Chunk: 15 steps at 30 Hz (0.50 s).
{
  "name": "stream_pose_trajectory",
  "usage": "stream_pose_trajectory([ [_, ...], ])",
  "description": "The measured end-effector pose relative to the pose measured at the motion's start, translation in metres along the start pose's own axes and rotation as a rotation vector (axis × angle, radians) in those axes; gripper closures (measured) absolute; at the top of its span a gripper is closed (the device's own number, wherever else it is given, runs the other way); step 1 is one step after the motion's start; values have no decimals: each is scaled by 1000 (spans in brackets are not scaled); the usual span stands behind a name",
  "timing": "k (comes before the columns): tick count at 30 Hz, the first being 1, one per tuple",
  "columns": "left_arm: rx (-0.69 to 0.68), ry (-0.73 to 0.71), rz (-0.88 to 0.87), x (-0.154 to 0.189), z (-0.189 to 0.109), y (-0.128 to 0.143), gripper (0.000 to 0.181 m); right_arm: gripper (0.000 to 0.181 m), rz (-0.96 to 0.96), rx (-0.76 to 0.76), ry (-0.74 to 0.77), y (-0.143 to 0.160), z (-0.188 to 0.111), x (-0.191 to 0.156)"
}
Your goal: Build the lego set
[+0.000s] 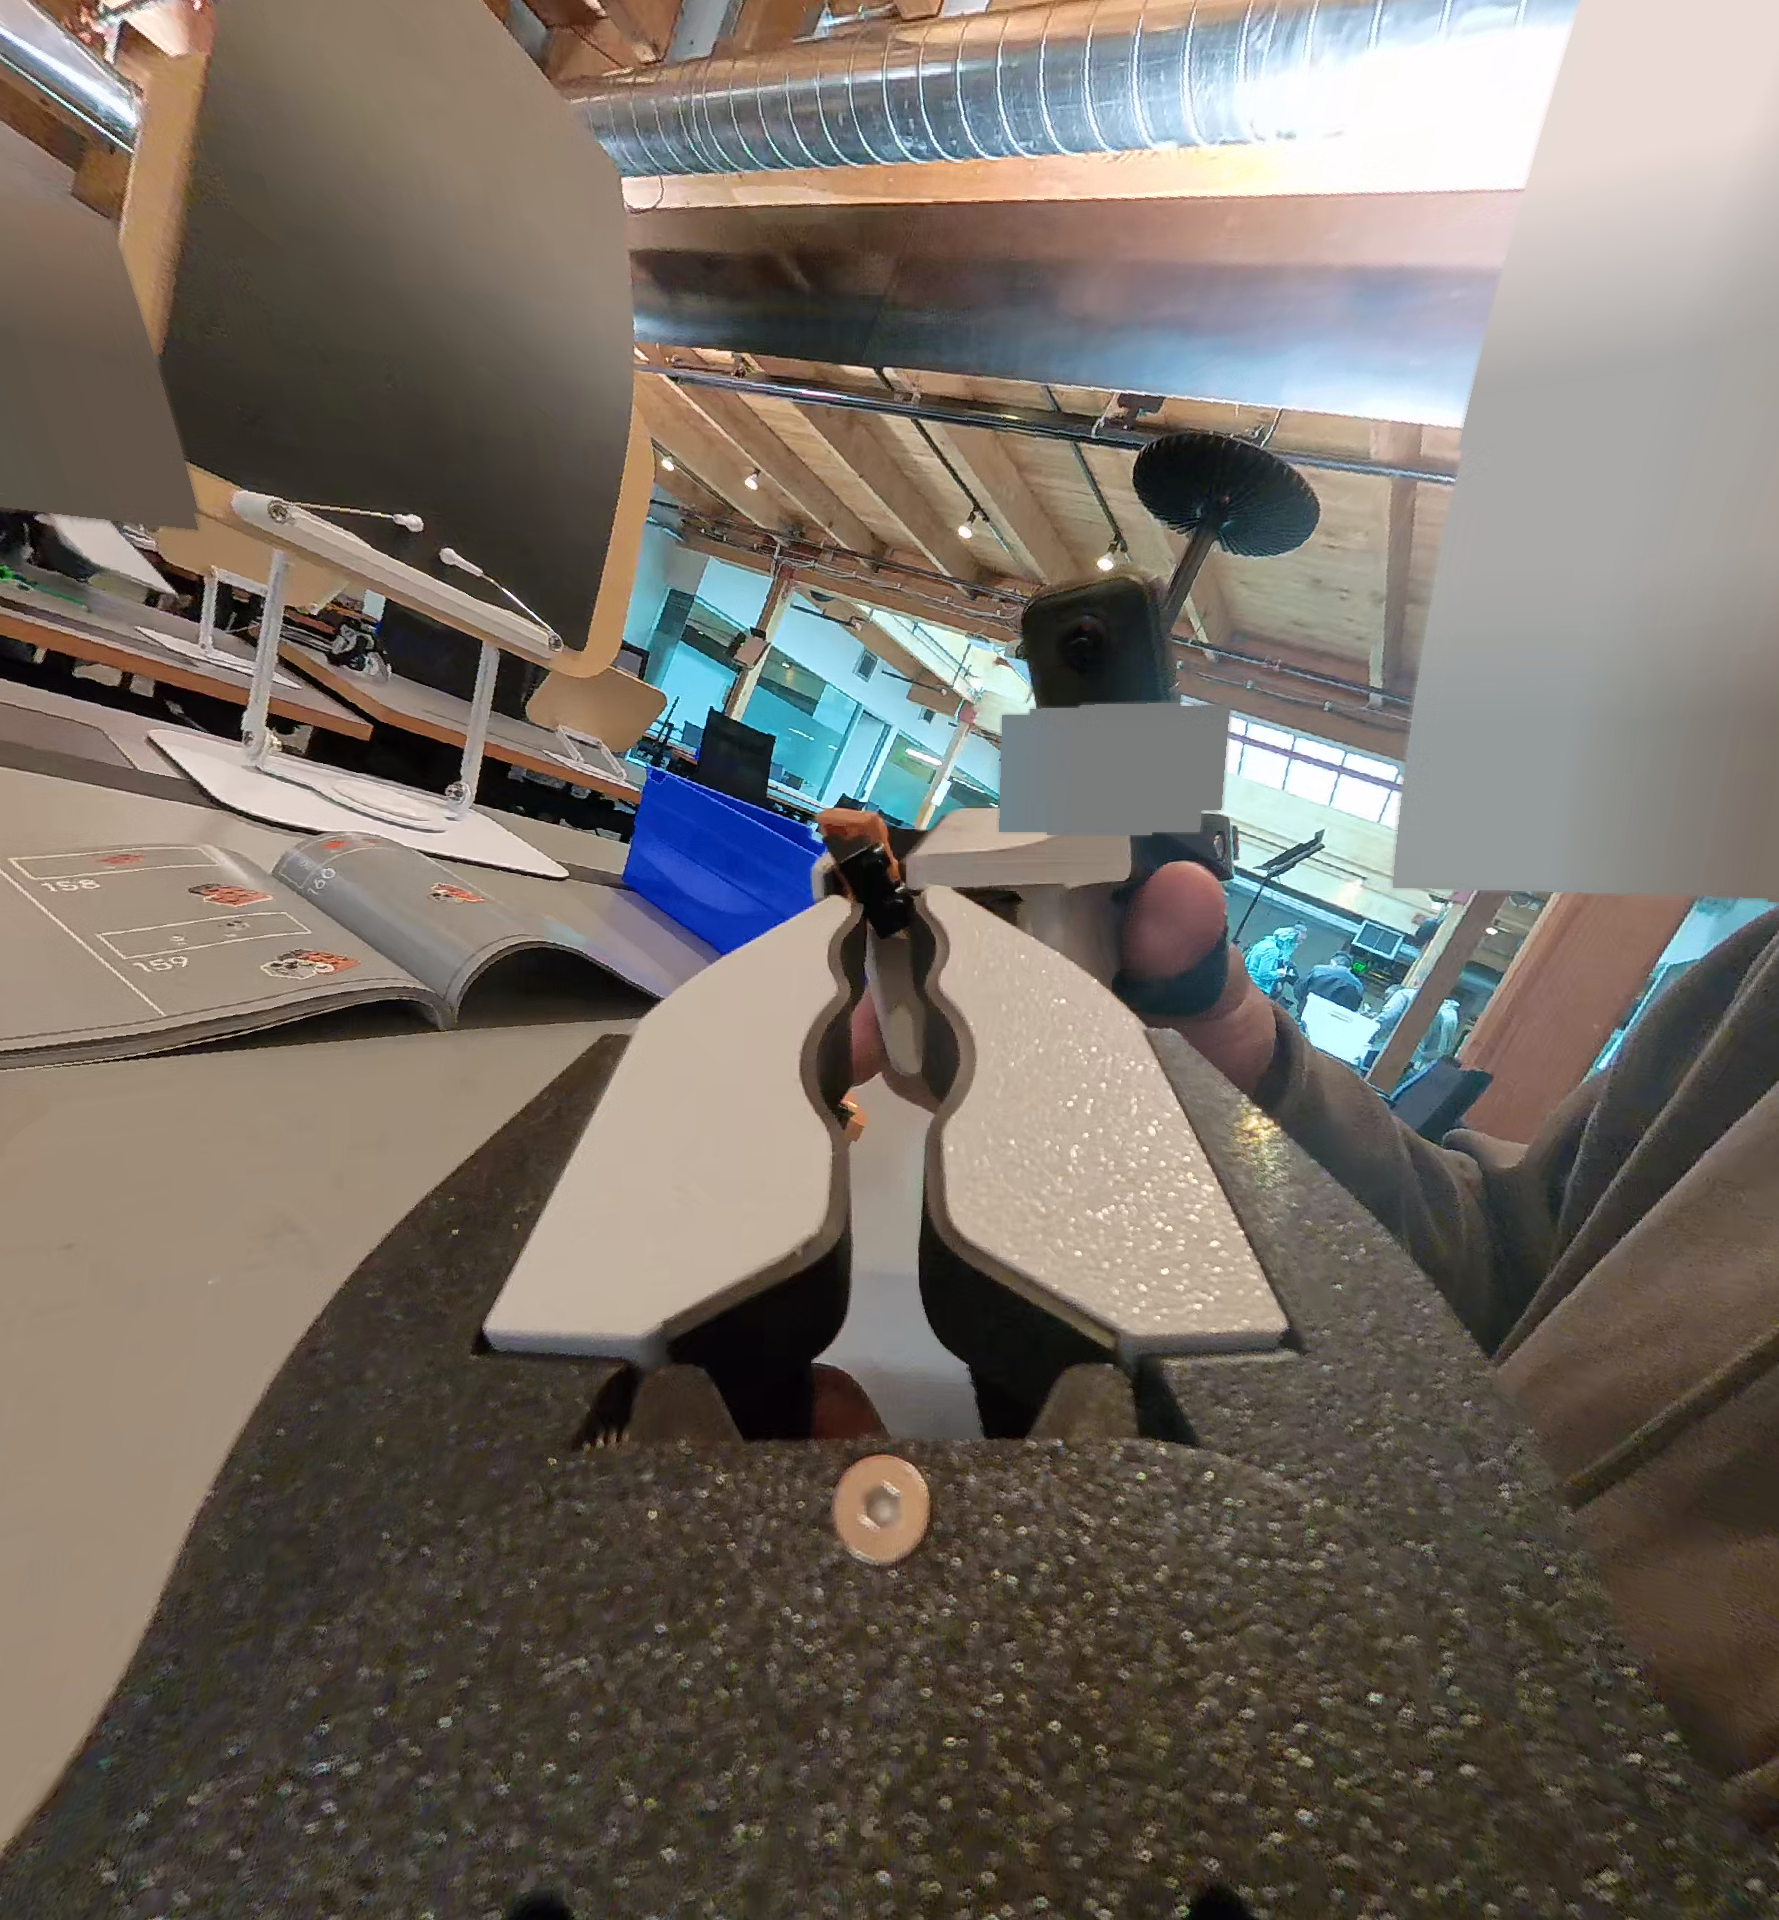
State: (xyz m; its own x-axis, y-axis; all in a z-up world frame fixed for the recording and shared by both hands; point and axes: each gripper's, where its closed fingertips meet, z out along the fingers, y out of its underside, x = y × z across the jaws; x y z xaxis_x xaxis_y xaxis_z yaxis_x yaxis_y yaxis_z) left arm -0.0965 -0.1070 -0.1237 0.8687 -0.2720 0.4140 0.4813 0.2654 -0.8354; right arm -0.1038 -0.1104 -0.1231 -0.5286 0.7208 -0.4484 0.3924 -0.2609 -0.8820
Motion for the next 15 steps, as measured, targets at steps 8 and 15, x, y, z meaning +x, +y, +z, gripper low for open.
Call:
stream_pose_trajectory([
  [8, -34, -26, 46, -1, 1, 4, 174, 167, -48, -23, 44, 2, -1, 3],
  [15, -88, -30, 125, 2, 3, 10, 174, 167, -69, -10, 56, 1, -3, 2],
])
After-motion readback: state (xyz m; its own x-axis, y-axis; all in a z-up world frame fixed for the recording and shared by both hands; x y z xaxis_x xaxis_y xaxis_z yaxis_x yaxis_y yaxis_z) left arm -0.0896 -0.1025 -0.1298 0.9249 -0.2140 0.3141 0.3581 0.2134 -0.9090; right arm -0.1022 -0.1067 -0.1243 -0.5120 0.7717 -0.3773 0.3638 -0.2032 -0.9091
